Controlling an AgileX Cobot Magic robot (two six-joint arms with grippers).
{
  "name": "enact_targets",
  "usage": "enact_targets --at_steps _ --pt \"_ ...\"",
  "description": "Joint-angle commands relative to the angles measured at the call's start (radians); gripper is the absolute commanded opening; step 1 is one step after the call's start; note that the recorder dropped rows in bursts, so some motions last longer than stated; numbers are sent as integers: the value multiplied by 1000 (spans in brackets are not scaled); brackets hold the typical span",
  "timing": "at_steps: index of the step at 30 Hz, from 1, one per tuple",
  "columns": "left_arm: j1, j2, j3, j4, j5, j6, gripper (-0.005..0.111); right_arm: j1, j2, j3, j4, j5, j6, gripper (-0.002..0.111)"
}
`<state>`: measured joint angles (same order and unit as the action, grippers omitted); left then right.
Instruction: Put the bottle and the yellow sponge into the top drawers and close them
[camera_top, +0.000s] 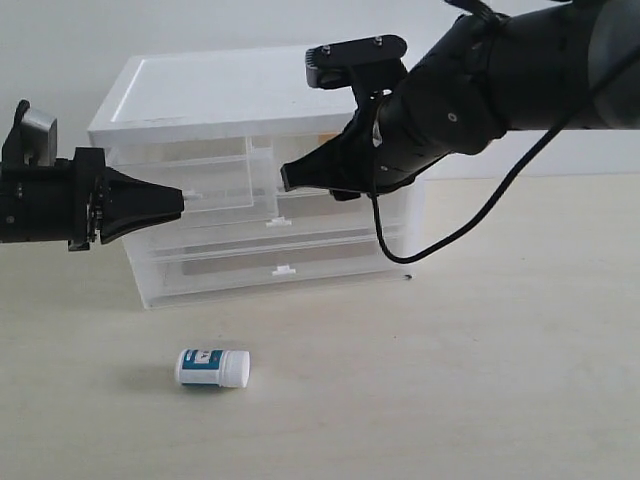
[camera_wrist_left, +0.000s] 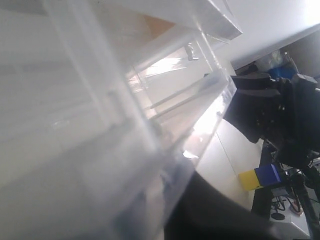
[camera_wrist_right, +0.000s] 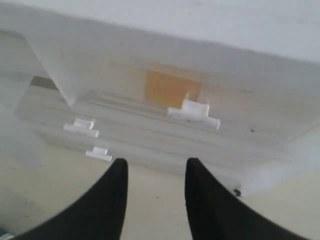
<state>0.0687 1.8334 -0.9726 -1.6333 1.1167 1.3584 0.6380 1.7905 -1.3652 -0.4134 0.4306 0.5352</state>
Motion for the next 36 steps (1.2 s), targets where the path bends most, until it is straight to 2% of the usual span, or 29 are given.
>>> enact_targets --at_steps 1,13,36 --pt "-9 -21 -23 -22 102 14 4 0 -47 -8 127 -4 -118 34" --pt "-9 -21 -23 -6 99 14 4 0 -43 -8 200 -161 -138 34" --pt "-9 -21 -14 56 86 17 4 0 187 -201 225 -338 -81 34"
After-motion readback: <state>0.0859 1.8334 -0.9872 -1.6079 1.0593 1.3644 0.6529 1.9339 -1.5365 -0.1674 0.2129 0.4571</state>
